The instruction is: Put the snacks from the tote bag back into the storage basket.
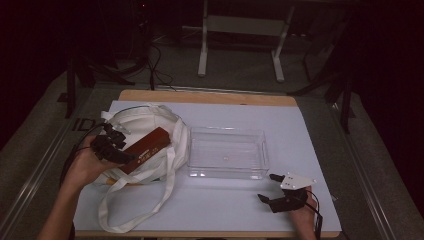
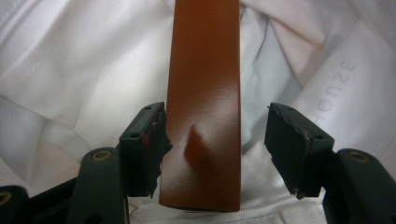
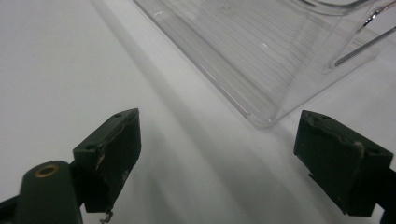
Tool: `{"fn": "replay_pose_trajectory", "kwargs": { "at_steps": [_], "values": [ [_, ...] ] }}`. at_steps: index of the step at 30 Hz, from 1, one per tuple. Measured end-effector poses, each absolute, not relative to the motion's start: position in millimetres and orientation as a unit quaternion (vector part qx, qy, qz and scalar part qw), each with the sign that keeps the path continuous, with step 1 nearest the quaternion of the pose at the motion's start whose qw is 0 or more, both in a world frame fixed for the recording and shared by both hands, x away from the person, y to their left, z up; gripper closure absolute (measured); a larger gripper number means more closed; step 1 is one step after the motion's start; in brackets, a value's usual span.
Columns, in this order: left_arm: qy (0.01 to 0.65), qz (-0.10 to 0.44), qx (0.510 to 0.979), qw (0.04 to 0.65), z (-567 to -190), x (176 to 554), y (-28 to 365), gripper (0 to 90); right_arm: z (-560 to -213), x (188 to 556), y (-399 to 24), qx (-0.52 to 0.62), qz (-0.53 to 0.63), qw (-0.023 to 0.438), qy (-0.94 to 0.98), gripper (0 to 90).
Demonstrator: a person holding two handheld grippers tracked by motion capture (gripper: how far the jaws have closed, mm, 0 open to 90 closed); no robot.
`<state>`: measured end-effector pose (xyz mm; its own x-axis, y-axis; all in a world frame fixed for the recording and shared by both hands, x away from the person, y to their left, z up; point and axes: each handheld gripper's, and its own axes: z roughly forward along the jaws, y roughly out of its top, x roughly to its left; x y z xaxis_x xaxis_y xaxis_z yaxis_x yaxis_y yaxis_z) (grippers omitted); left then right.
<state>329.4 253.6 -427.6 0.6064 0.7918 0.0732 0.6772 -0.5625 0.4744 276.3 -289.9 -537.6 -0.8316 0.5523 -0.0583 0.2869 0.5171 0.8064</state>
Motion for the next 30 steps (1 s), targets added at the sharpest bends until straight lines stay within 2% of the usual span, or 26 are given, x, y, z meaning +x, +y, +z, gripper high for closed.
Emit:
{"fn": "replay_pose_trajectory", "kwargs": {
  "at_steps": [4, 14, 30],
  "values": [
    [0.425, 0.126, 0.875, 0.196, -431, 333, 255, 36.0, -538, 276, -290, 0.245, 0.425, 0.156, 0.857, 14.9],
    [0.429, 0.1, 0.883, 0.165, -439, 339, 259, 36.0, -538, 276, -289, 0.243, 0.424, 0.157, 0.858, 14.8],
    [0.43, 0.064, 0.89, 0.137, -448, 347, 264, 39.3, -538, 276, -289, 0.245, 0.424, 0.156, 0.858, 14.9]
  ]
}}
